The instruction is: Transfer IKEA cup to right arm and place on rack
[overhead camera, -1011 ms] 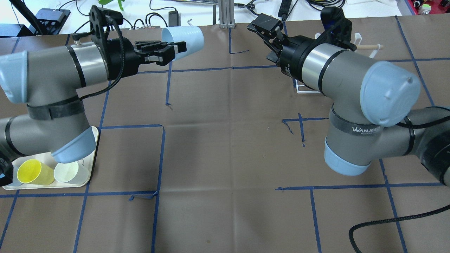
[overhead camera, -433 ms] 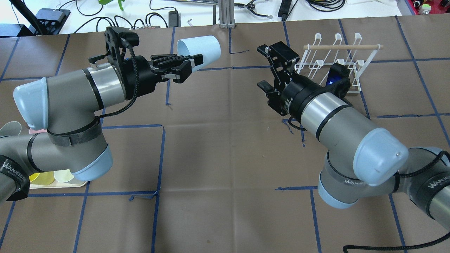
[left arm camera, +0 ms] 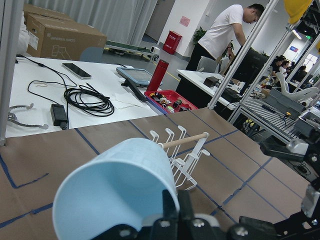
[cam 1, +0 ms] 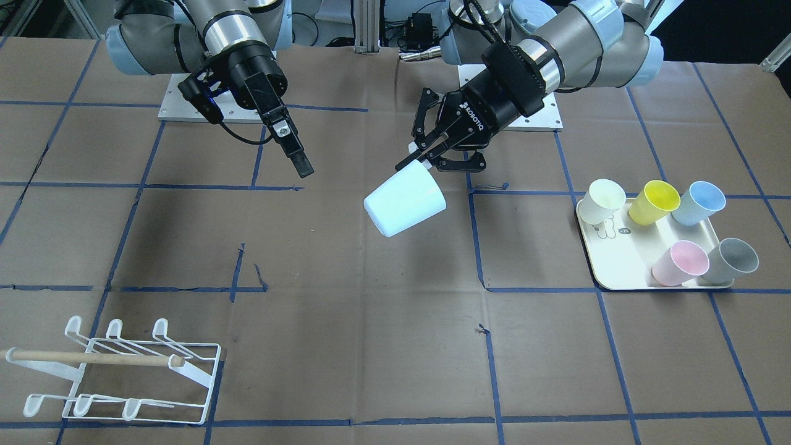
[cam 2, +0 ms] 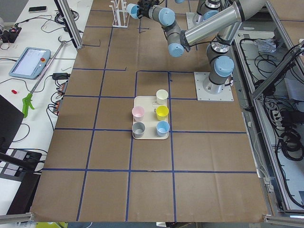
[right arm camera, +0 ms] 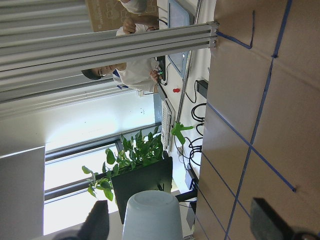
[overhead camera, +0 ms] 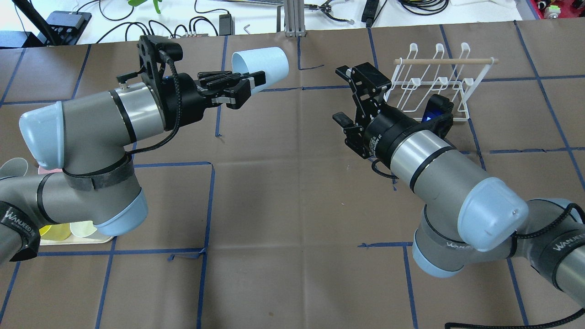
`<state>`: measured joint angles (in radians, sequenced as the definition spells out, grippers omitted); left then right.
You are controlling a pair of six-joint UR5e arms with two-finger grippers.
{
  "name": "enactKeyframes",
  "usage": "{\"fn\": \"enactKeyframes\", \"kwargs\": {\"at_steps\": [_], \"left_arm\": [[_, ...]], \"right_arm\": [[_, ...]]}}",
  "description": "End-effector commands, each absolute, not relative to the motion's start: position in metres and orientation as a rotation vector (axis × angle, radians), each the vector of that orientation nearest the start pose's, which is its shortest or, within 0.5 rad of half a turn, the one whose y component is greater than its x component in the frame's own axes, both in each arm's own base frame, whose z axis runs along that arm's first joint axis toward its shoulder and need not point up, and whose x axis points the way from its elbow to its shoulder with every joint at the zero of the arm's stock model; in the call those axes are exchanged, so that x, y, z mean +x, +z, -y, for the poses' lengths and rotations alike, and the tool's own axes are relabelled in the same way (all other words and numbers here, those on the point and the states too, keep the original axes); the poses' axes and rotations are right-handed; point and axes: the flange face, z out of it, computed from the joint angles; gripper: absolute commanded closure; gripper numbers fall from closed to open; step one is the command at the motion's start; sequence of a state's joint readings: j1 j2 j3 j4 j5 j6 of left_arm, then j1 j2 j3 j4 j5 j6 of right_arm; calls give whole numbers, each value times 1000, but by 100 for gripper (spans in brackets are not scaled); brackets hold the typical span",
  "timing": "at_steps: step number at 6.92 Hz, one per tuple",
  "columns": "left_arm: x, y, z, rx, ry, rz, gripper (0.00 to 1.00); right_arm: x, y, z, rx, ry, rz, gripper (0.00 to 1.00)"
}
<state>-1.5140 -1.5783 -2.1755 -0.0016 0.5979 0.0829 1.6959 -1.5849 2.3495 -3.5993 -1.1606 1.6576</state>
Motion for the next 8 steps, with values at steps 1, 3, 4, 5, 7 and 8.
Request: {"fn": "enactKeyframes", "kwargs": {"at_steps": [1,3,4,5,7,8], "left_arm": [[-201,409,435,-591,1081,1977,100],[-210,406,424,-604,1062,1971,100],[-210,402,417,-602,1052,1973,100],[-210,401,416,-603,1051,1972,100],[-210,401,416,-603,1051,1972,100],[-210,401,416,-603,1050,1973,100]], "right_arm": [[238,389,366,1048,-533,-1559,0],[246,376,372,1059,-502,-1582,0],[250,379,385,1052,-504,-1577,0],[256,382,397,1044,-503,-1572,0],[261,379,411,1043,-497,-1577,0],[263,375,416,1045,-493,-1580,0]]}}
